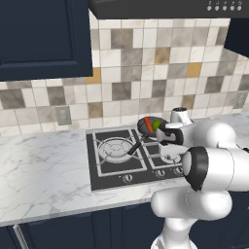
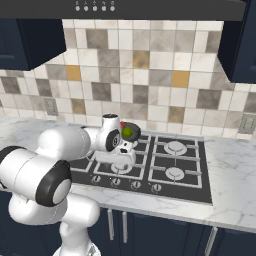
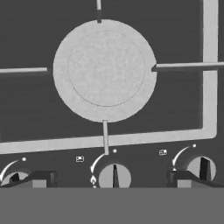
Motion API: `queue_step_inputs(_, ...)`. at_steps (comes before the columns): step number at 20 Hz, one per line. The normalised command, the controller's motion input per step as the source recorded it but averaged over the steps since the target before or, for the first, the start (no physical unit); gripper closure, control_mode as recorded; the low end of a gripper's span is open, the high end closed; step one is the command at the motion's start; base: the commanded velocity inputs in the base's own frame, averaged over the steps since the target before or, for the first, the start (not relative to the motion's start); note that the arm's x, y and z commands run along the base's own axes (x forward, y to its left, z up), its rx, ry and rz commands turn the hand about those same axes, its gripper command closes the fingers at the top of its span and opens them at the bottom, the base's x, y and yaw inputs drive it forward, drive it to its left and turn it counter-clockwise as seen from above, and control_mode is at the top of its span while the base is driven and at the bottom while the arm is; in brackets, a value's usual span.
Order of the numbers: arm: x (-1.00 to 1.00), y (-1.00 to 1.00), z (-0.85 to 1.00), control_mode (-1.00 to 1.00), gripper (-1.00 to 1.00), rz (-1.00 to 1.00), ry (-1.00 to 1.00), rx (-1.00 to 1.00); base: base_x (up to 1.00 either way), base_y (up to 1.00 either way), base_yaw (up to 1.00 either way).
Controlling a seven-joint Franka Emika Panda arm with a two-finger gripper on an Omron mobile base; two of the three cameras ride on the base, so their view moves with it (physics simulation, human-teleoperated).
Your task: Put the lime and carrot in the pan. Then turn on the rear center burner and set the heat to medium.
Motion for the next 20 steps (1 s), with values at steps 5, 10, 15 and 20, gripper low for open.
queue_step_inputs(5, -0.14, 0.0, -0.14, -1.0, -1.0, 0.0, 0.08, 0.0, 0.0, 0.0, 0.0)
queue_step_inputs(10, -0.17, -0.02, -0.19, -1.0, -1.0, 0.0, 0.05, 0.0, 0.0, 0.0, 0.0)
queue_step_inputs(15, -0.13, -0.01, -0.28, -1.0, -1.0, 0.0, 0.03, 0.01, 0.0, 0.0, 0.0)
queue_step_inputs(20, 0.0, -0.02, -0.13, -1.0, -1.0, 0.0, 0.0, 0.0, 0.0, 0.0, 0.0)
